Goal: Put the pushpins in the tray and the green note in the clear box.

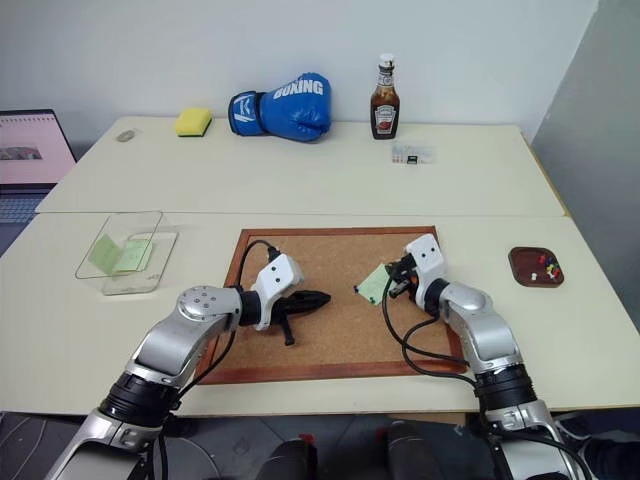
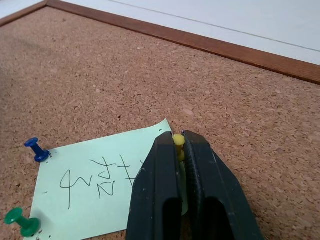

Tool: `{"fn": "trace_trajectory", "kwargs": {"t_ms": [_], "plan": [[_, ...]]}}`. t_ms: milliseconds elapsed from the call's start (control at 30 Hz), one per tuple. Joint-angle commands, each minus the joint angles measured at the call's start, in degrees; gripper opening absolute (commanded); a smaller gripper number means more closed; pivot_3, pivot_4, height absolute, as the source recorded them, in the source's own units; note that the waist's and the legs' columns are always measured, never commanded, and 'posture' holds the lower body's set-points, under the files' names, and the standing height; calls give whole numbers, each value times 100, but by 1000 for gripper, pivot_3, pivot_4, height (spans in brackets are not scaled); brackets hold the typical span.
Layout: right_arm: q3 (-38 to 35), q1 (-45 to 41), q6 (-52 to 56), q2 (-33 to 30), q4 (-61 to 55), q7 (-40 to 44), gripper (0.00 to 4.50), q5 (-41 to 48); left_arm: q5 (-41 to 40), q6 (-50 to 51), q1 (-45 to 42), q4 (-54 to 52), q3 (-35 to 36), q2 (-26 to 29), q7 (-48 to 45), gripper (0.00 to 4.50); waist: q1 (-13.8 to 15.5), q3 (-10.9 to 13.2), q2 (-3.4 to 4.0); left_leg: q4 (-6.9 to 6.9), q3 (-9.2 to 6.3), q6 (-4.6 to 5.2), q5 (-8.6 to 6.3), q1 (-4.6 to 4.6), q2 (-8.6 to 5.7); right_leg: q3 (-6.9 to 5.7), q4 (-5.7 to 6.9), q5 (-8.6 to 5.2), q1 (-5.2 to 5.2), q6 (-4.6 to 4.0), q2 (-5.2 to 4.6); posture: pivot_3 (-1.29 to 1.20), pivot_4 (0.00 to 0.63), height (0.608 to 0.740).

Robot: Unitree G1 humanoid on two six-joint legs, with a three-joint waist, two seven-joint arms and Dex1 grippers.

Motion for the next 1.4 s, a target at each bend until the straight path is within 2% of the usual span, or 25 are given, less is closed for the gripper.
{"fn": "trace_trajectory", "kwargs": {"t_ms": [33,433,700,833,1000,1400], "plan": [[-226,-70,20,15,-820,67,47,290,113,112,6,-43,-75,55,11,0,-3,0,0,0,0,0,0,0,0,0,-1,0,0,0,0,0,150,740],[-449,89,344,-87,-1308,-194,47,366,137,160,-18,-13,-166,6,-87,0,-6,0,0,0,-1,0,0,2,0,-1,-2,-1,2,-1,0,0,150,740],[-1400,151,-37,-381,-820,-1728,47,-477,78,138,105,-225,-294,53,-271,0,1,0,0,-2,1,0,0,0,0,-1,-7,-1,2,-1,-1,0,150,740],[-2048,17,10,-430,-444,-2441,47,-579,40,23,110,-236,-252,46,-379,0,13,0,0,-5,2,0,0,-2,0,1,-8,-3,1,-5,-2,0,150,740],[-2506,-169,138,-468,-46,-2954,47,-560,69,-17,30,-163,-241,3,-429,0,9,0,1,-5,4,0,0,-1,-2,5,-8,-3,1,-5,-2,0,150,740],[-2977,-487,604,-442,813,-3079,47,-40,115,-46,64,-175,-212,34,-446,0,-20,0,2,-6,4,1,-1,-2,-2,6,-8,-3,1,-5,-1,0,150,740]]}}
